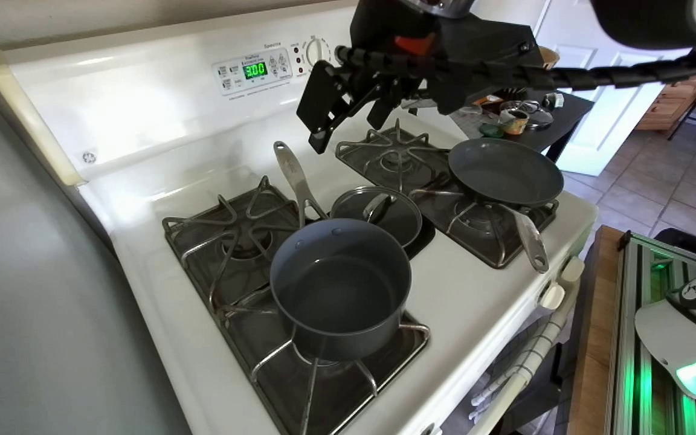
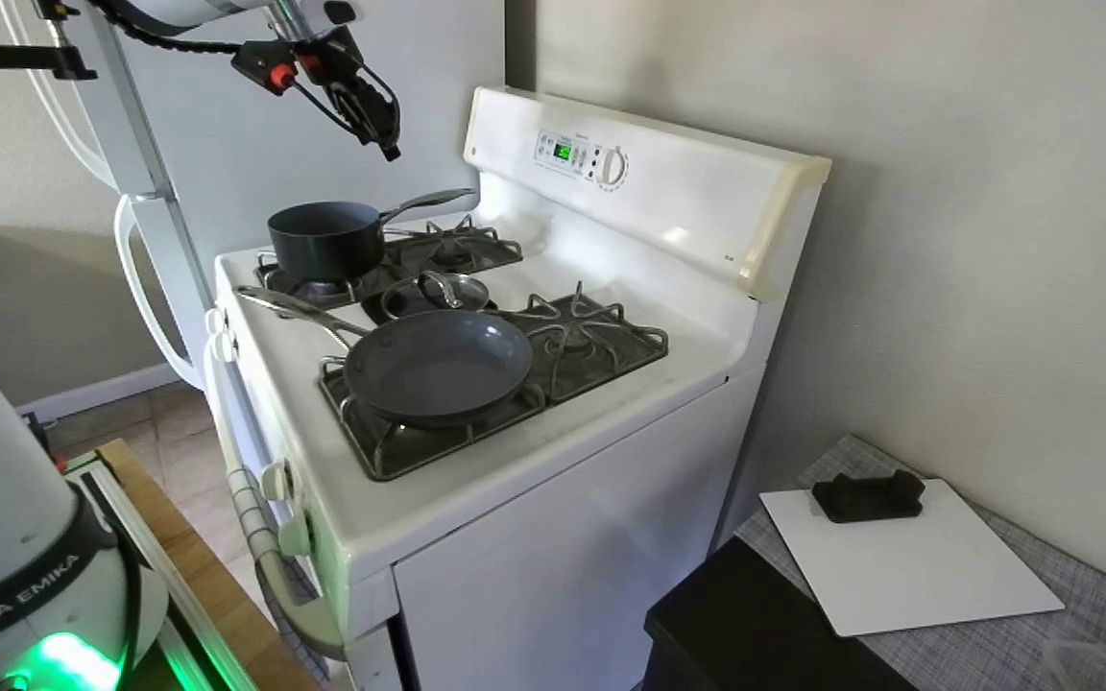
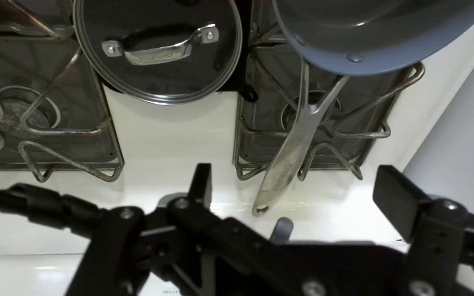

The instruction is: Move the pot backwards then put the lid on top

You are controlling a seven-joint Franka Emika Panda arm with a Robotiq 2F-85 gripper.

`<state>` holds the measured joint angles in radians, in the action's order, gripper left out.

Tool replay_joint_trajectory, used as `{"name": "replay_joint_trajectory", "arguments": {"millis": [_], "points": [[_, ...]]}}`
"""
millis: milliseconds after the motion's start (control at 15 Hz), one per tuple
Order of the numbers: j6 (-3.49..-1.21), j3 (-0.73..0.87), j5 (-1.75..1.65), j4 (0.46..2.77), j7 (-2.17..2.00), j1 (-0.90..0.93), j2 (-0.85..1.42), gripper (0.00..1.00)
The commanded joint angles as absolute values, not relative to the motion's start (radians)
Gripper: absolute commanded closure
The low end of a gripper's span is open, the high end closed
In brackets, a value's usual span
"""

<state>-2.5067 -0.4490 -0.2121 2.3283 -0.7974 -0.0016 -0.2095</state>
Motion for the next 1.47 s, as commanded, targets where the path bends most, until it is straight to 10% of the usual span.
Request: {"name": "replay_joint_trajectory", "arguments": {"millis": [0, 1400], "points": [[-2.526, -0.412, -0.245, 2.321, -0.880, 0.040, -0.179, 0.00], [-2.336, -0.234, -0.407, 2.034, -1.063, 0.266, 0.197, 0.00]]}}
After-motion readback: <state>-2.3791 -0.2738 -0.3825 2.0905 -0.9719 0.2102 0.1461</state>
